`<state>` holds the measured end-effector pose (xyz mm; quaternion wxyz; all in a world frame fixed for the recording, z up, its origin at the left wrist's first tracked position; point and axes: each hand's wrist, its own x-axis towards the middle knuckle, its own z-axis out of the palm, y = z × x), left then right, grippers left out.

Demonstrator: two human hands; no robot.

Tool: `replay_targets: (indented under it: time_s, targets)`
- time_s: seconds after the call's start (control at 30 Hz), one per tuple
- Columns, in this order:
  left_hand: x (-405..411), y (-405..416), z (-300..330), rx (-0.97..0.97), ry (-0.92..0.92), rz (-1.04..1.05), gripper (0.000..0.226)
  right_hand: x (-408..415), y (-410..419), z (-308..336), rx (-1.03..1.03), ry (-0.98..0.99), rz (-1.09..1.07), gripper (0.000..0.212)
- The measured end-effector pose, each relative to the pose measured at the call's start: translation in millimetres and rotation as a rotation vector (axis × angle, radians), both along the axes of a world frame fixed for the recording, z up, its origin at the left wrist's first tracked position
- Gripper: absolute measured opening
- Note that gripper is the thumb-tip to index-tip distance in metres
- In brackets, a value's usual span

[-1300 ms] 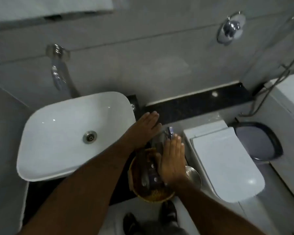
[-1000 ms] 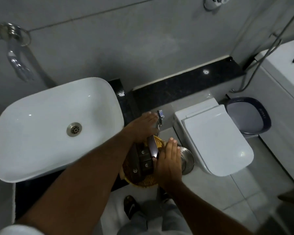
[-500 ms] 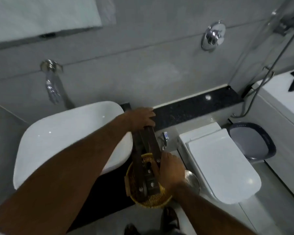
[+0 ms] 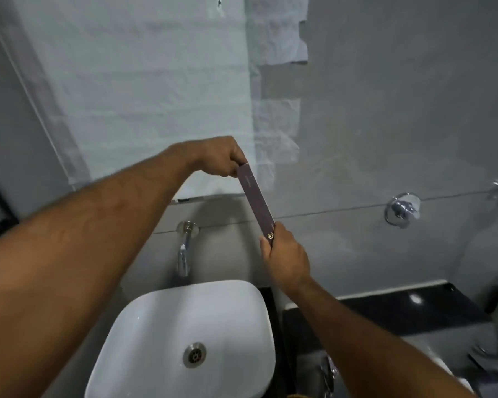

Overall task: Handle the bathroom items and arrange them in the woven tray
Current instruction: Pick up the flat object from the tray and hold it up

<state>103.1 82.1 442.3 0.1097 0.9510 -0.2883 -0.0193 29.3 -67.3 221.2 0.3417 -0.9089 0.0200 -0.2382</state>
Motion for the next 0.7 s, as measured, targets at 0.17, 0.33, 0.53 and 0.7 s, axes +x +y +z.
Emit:
replay_targets:
  time_s: [0.17, 0.33, 0.53, 0.7]
  targets:
    - [-8, 30, 25, -0.189, 0.057, 0.092, 0.026, 10, 12, 20, -0.041, -0.092, 0.044, 0.032]
    - [-11, 47, 25, -0.136, 0.050, 0.146, 0.029, 12, 18, 20, -0.115, -0.095, 0.102, 0.029]
    - [-13, 63, 0, -0.245, -0.102, 0.226, 0.028, 14, 15, 24, -0.177, -0.077, 0.169, 0.027]
    - [-16, 74, -53, -1.098, -0.036, 0.526, 0.026, 24, 5, 66, -0.297, 0.053, 0.234, 0.025]
